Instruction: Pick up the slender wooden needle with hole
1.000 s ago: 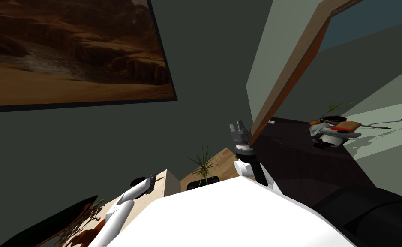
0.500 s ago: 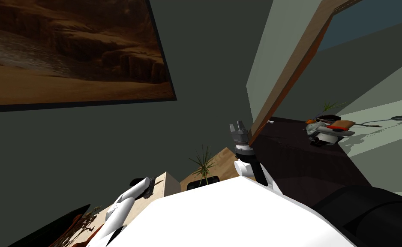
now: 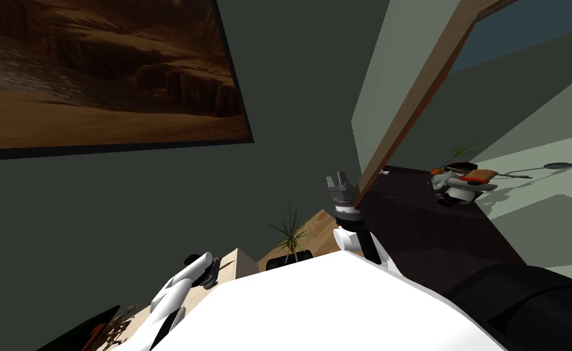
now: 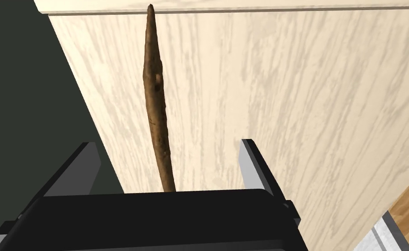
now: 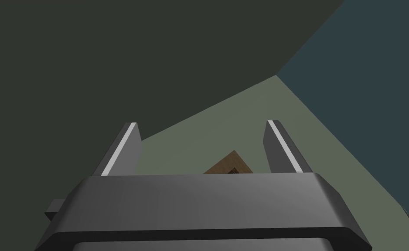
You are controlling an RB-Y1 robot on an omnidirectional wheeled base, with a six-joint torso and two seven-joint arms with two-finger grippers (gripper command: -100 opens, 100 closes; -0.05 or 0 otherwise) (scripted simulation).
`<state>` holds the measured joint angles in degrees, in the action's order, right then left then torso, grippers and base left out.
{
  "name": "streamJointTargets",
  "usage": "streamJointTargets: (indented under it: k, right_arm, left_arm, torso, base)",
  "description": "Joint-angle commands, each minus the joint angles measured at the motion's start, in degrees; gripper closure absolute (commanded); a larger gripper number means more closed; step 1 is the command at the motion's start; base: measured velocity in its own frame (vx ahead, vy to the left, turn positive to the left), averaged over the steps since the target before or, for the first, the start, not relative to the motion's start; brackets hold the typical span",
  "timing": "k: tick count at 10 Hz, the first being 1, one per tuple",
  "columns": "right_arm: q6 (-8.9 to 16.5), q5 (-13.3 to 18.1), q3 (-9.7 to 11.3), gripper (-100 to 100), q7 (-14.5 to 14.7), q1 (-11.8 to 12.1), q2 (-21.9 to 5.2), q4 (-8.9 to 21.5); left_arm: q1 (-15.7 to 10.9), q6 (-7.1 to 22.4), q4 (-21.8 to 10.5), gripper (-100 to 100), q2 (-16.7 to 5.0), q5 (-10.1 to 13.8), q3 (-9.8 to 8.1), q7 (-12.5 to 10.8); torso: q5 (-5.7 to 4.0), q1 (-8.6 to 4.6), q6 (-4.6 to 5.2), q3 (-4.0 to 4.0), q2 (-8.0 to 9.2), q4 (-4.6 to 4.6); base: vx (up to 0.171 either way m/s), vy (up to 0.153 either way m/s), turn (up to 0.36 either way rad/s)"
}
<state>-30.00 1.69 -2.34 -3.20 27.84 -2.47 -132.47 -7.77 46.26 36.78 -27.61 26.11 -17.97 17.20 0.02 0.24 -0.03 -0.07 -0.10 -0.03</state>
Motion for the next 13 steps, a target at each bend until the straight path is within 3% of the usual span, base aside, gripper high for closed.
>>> streamJointTargets:
  k: [1,4,5,6,7,12,13]
  right_arm:
    - [0.00,0.00,0.00,0,0.00,0.00,0.00,0.00]
    - [0.00,0.00,0.00,0,0.00,0.00,0.00,0.00]
    - [0.00,0.00,0.00,0,0.00,0.00,0.00,0.00]
    - [0.00,0.00,0.00,0,0.00,0.00,0.00,0.00]
    - [0.00,0.00,0.00,0,0.00,0.00,0.01,0.00]
    - [0.00,0.00,0.01,0,0.00,0.00,0.01,0.00]
    - [0.00,0.00,0.01,0,0.00,0.00,0.01,0.00]
  left_arm:
    - [-1.39,1.66,-2.59,-100,-0.15,-0.09,-1.09,0.37]
    - [-2.72,3.55,-5.05,-100,-0.37,-0.41,-2.46,0.59]
    - [-2.40,2.78,-4.36,-100,-0.30,-0.33,-1.98,0.50]
    - [-2.50,2.98,-4.52,0,-0.32,-0.36,-2.05,0.52]
    - [-2.33,0.98,-5.52,-100,0.96,-0.96,-1.52,-0.16]
    - [-2.26,-0.45,-6.34,-100,2.06,-1.53,-1.05,-0.89]
    - [-2.31,-0.75,-6.58,100,2.09,-1.51,-1.04,-0.81]
  torso:
    - [0.00,0.00,0.00,0.00,0.00,0.00]
    - [-0.02,-0.11,0.00,0.03,0.05,0.01]
    - [-0.01,0.00,0.00,0.03,0.05,0.01]
    - [-0.01,-0.10,-0.01,0.05,0.10,0.02]
    - [-0.04,-0.20,-0.01,0.07,0.13,0.03]
    - [-0.04,-0.25,-0.01,0.07,0.12,0.02]
    - [-0.05,-0.24,0.00,0.08,0.14,0.03]
  base:
    - [0.036,0.077,-0.035]
    - [0.025,0.049,-0.023]
    - [0.010,0.039,-0.015]
    - [0.000,0.006,-0.001]
    - [0.010,0.049,-0.010]
    - [0.009,0.021,0.000]
    - [0.000,0.000,0.000]
